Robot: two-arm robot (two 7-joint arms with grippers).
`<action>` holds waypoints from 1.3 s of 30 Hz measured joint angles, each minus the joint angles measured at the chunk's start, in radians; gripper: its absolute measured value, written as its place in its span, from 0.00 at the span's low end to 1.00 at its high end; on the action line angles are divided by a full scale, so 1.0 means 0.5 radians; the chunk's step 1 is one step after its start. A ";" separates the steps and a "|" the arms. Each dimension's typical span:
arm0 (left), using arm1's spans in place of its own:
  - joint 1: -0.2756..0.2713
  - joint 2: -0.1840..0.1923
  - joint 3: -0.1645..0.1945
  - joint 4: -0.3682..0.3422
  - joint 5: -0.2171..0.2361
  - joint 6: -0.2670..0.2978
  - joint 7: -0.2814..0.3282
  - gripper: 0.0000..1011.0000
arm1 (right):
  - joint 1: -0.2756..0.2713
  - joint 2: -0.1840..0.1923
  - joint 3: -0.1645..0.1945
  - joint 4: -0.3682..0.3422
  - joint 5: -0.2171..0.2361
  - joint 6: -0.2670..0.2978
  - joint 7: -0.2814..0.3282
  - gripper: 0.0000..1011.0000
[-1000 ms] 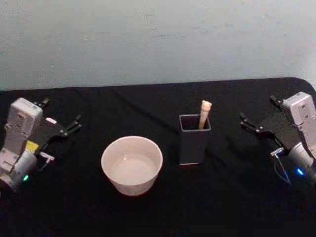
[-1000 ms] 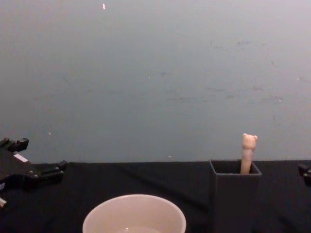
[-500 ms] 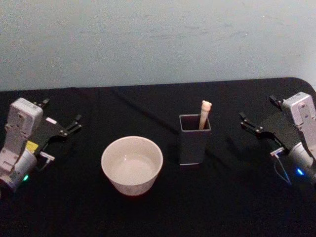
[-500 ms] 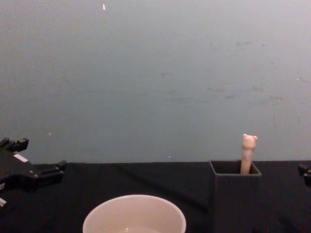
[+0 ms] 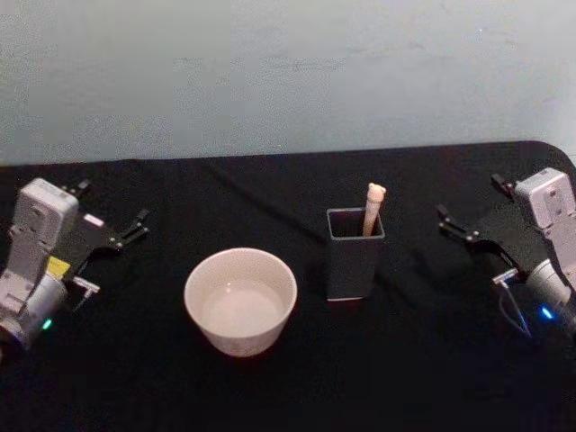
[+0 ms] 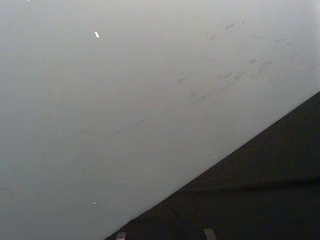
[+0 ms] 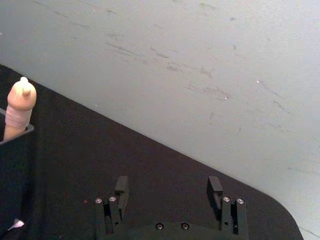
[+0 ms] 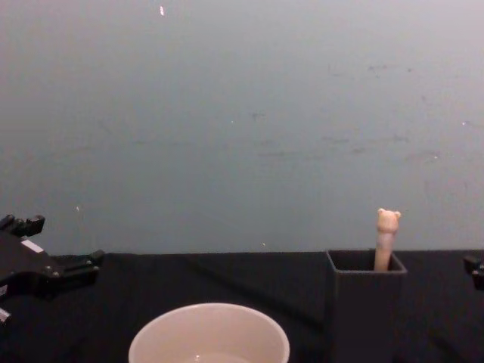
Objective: Pick up the stirring spoon with one hand, stir inside the cup, then place it back in its original position.
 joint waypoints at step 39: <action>0.000 0.000 0.000 0.000 0.000 0.000 0.000 0.99 | -0.133 -0.057 0.149 -0.199 0.582 -0.124 0.884 0.99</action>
